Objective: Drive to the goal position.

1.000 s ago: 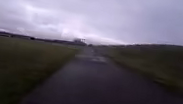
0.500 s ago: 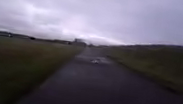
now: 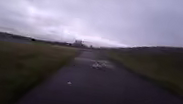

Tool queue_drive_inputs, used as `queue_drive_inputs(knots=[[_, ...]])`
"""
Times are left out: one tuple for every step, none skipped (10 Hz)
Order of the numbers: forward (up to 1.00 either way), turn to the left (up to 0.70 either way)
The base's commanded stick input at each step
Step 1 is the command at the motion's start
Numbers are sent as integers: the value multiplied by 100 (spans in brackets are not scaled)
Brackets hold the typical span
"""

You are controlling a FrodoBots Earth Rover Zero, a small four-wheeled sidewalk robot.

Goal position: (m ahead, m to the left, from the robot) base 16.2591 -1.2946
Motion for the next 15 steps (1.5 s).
queue_drive_inputs(knots=[[100, 0], [100, 0], [100, 0], [100, 0], [100, 0], [100, 0], [100, 0], [100, 0], [100, 0], [100, 0], [100, 0], [100, 0], [100, 0], [100, 0], [100, 0]])
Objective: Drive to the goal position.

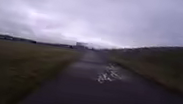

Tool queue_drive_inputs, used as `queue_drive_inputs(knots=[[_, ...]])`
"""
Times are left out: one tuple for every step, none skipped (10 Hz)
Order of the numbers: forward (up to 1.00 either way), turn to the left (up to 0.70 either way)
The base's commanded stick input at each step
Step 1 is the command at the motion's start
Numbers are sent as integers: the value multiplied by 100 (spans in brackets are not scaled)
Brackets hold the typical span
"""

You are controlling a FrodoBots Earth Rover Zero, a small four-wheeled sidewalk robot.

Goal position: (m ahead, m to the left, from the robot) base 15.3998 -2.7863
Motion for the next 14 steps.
queue_drive_inputs(knots=[[100, 0], [100, 0], [100, 0], [100, 0], [100, 0], [100, 0], [100, 0], [100, 0], [100, 0], [100, 0], [100, 0], [100, 0], [100, 0], [100, 0]])
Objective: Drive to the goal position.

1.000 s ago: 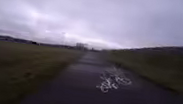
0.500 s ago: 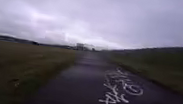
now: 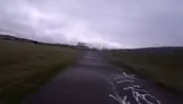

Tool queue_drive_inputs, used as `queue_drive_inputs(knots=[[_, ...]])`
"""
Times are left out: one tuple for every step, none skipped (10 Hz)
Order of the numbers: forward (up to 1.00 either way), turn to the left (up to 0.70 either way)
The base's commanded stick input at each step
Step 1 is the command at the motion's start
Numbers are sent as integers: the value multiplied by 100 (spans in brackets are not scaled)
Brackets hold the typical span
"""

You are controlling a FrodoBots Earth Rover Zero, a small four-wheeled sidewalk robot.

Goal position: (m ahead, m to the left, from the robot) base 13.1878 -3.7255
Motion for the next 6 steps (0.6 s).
queue_drive_inputs(knots=[[100, 0], [100, 0], [100, 0], [100, 0], [100, 0], [100, 0]])
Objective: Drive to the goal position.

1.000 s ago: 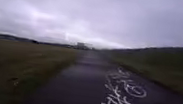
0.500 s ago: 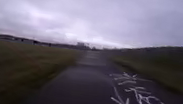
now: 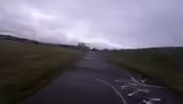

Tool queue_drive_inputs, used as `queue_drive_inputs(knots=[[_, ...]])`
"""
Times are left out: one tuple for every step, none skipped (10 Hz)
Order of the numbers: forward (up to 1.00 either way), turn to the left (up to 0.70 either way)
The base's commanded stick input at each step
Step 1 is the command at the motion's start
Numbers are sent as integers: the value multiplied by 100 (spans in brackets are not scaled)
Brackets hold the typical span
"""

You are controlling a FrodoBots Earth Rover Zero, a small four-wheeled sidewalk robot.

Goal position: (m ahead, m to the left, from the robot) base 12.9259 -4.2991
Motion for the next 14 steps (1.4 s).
queue_drive_inputs(knots=[[100, 0], [100, 0], [100, 0], [100, 0], [100, 0], [100, 0], [100, 0], [100, 0], [100, 0], [100, -32], [100, -37], [100, -36], [100, -17], [100, 0]])
